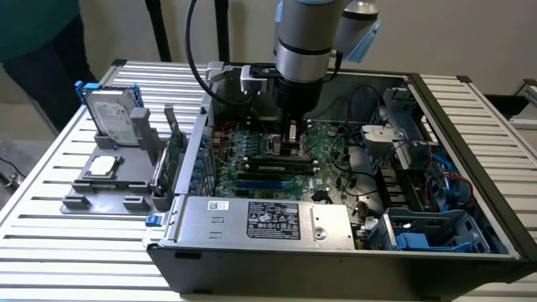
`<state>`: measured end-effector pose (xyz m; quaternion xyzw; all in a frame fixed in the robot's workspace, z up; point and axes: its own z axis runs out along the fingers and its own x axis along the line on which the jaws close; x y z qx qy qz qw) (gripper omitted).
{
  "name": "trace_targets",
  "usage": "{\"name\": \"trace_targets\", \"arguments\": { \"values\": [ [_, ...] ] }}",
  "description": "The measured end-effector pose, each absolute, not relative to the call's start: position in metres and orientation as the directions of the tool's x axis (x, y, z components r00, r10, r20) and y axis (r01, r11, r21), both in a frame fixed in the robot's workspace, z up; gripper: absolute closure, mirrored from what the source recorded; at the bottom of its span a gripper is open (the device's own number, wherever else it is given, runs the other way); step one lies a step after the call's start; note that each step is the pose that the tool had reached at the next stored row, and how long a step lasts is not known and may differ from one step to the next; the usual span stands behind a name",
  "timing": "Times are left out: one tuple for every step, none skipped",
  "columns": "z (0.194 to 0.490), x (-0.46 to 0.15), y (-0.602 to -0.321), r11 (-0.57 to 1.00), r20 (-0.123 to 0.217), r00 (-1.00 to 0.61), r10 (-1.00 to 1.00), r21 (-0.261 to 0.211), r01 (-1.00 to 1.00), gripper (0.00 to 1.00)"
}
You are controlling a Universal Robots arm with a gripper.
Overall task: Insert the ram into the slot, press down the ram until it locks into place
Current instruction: 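Press down the ram until it locks into place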
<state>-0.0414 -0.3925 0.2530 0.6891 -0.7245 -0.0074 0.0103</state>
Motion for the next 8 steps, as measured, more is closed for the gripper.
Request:
{"name": "trace_targets", "arguments": {
  "values": [
    [0.2531,-0.0414,-0.3925,0.05,0.005,-0.05,-0.999,0.025,-0.998,0.89],
    [0.253,-0.0414,-0.3925,0.05,0.005,-0.05,-0.999,0.025,-0.998,0.89],
    [0.2532,-0.0415,-0.3926,0.05,0.005,-0.05,-0.999,0.025,-0.998,0.89],
    [0.2532,-0.0415,-0.3926,0.05,0.005,-0.05,-0.999,0.025,-0.998,0.89],
    [0.2534,-0.0414,-0.3927,0.05,0.005,-0.05,-0.999,0.025,-0.998,0.89],
    [0.2535,-0.0414,-0.3928,0.05,0.005,-0.05,-0.999,0.025,-0.998,0.89],
    [0.2535,-0.0414,-0.3928,0.05,0.005,-0.05,-0.999,0.025,-0.998,0.89],
    [0.2536,-0.0414,-0.3928,0.05,0.005,-0.05,-0.999,0.025,-0.998,0.89]
  ]
}}
